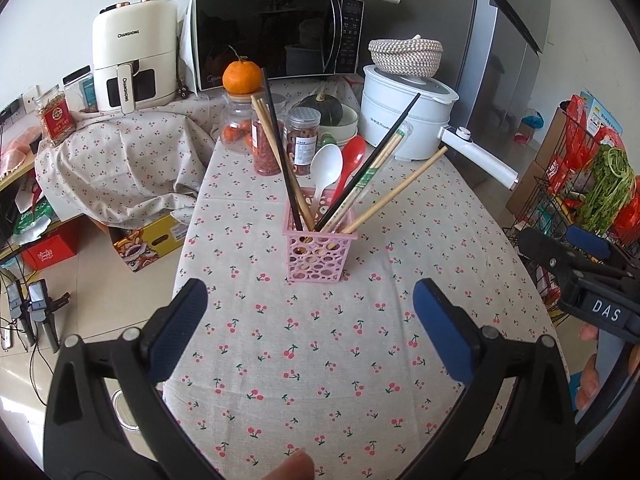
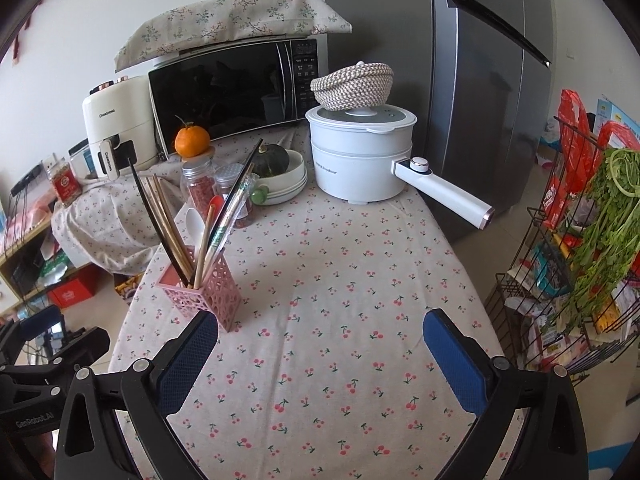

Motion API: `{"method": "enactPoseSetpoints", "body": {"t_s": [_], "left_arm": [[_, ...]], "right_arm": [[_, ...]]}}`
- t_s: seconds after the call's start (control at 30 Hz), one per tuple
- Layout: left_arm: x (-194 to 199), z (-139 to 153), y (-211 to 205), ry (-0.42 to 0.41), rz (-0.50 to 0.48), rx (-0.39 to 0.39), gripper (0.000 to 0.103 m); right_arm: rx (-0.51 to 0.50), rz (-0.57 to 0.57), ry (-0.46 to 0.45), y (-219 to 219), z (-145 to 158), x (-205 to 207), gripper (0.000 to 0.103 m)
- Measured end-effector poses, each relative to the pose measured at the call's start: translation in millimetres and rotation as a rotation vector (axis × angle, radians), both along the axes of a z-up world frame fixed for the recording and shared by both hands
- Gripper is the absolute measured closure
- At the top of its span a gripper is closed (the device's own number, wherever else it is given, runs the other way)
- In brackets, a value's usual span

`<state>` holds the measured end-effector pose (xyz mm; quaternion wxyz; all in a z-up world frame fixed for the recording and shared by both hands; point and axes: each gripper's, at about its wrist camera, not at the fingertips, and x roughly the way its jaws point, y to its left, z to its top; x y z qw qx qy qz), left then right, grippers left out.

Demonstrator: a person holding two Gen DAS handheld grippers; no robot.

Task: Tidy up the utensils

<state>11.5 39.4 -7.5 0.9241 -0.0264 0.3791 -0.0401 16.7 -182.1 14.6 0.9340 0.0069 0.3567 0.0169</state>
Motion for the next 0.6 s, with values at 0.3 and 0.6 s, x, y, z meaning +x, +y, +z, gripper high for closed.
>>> {"method": "enactPoseSetpoints", "body": {"t_s": [0.3,0.6], "left_arm": [[0.0,1.1,-3.7,-0.003,0.0,0.009,0.001],[0.6,2.8,-6.6,-0.016,0.007,0.014,0.001]], "right_arm": [[-0.007,0.002,-0.012,-0.6,1.1,-0.6,0.0],[-0.005,0.005,-0.015,-0.6,1.6,0.5,0.0]]}}
